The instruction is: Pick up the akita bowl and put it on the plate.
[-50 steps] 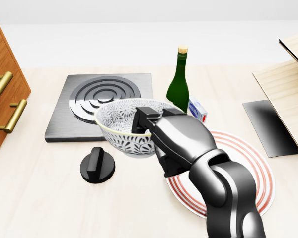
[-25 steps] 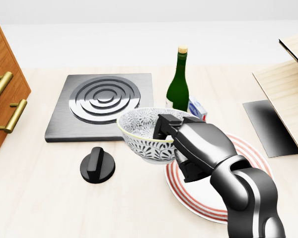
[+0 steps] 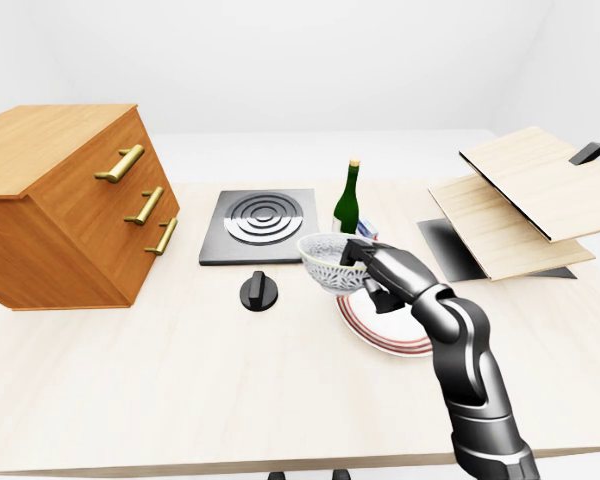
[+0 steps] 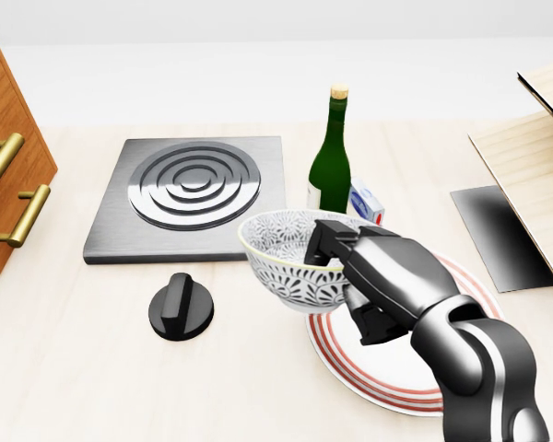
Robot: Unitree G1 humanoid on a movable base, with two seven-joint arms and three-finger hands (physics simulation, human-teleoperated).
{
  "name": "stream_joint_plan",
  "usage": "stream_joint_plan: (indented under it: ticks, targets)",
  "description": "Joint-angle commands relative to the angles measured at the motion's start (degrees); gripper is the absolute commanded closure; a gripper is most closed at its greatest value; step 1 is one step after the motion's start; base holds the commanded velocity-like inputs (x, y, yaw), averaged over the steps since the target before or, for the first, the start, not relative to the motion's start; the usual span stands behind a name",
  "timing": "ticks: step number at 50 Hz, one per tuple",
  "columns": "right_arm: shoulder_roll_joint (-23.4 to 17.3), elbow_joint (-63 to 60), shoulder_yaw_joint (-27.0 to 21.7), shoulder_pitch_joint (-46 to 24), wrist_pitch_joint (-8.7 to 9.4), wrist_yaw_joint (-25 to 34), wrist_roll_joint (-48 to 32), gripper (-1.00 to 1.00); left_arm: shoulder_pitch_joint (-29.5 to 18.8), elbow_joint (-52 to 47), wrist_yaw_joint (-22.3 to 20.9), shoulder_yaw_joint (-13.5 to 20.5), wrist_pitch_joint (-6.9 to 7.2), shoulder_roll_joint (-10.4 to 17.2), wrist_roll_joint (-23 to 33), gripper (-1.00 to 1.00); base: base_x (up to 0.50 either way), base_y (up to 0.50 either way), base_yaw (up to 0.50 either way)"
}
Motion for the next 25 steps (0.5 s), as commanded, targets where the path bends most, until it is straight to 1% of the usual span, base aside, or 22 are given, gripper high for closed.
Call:
stream_joint_plan:
  ticks: [1, 5, 9, 14, 15, 17, 19, 21, 22, 23, 25]
  targets:
    - [-1.82, 0.65, -2.48, -0.01, -0.82, 0.0, 2.24, 1.0, 0.01, -0.02, 0.02, 0.01, 0.0, 0.0, 0.05, -1.0, 0.0, 0.0, 0.0]
    - [-2.36, 0.24, -3.21, 0.2, -0.69, 0.0, 2.71, 1.0, -0.01, -0.04, 0.13, 0.05, 0.0, -0.01, 0.04, -1.0, 0.0, 0.0, 0.0]
    - [-2.98, 1.2, -3.82, 0.26, -1.39, 0.0, 3.08, 1.0, -0.03, -0.04, 0.23, 0.09, 0.0, -0.02, -0.02, -1.0, 0.0, 0.0, 0.0]
    - [-3.48, 1.07, -4.43, -0.23, -1.41, 0.0, 3.17, 1.0, -0.03, -0.03, 0.29, 0.09, 0.0, -0.02, -0.08, -1.0, 0.0, 0.0, 0.0]
    - [-3.91, 1.55, -4.66, -0.82, -1.99, 0.0, 2.98, 1.0, -0.03, -0.03, 0.3, 0.09, 0.0, -0.02, -0.09, -1.0, 0.0, 0.0, 0.0]
    - [-3.84, 0.83, -4.92, -1.12, -1.53, 0.0, 3.27, 1.0, -0.03, -0.03, 0.32, 0.09, 0.0, -0.02, -0.1, -1.0, 0.0, 0.0, 0.0]
    - [-4.37, 1.5, -5.14, -1.67, -2.04, 0.0, 3.13, 1.0, -0.01, -0.03, 0.32, 0.07, 0.0, -0.02, -0.11, -1.0, 0.0, 0.0, 0.0]
    - [-4.55, 1.48, -5.3, -1.69, -2.12, 0.0, 3.06, 1.0, -0.01, -0.03, 0.33, 0.07, 0.0, -0.01, -0.11, -1.0, 0.0, 0.0, 0.0]
    - [-5.11, 2.04, -5.52, -2.06, -3.07, 0.0, 2.78, 1.0, -0.01, -0.03, 0.35, 0.08, 0.0, -0.02, -0.13, -1.0, 0.0, 0.0, 0.0]
    - [-5.18, 2.29, -5.71, -2.28, -3.24, 0.0, 2.82, 1.0, -0.01, -0.03, 0.35, 0.08, 0.0, -0.02, -0.13, -1.0, 0.0, 0.0, 0.0]
    - [-5.89, 3.54, -6.0, -2.91, -4.72, 0.0, 2.47, 1.0, 0.0, -0.03, 0.35, 0.07, 0.0, -0.01, -0.14, -1.0, 0.0, 0.0, 0.0]
